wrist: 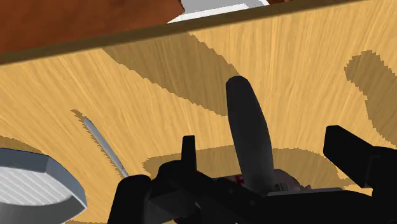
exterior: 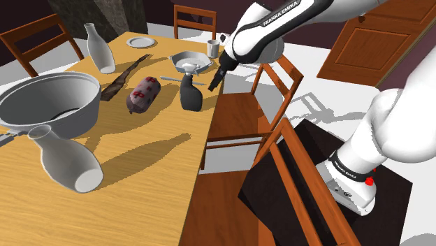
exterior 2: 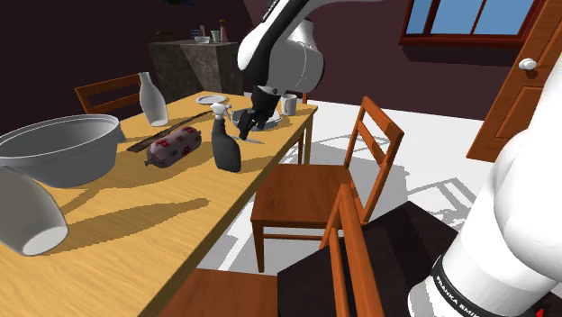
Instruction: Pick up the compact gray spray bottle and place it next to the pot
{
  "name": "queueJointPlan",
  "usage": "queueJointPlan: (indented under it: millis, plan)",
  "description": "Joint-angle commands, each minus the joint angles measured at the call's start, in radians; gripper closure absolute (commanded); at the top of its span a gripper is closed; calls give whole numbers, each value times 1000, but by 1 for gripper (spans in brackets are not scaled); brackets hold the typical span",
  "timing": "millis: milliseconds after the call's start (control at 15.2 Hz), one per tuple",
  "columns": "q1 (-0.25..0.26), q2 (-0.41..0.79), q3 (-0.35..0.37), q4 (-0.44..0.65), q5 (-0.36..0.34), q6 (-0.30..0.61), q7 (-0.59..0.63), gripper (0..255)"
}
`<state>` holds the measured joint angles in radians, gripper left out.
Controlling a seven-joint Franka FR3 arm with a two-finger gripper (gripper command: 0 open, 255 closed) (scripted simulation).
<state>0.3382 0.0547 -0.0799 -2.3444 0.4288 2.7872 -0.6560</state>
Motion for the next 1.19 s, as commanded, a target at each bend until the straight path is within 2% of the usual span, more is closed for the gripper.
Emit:
queueJointPlan:
  millis: [0, 198, 726, 1122]
  plan:
    - [3, 64, 26, 54, 98, 39, -111, 0]
    - [-15, 153, 86, 145, 223, 79, -261, 0]
    - [-32, 274, 129, 221, 280, 131, -315, 0]
    - [-32, 274, 129, 221, 280, 131, -315, 0]
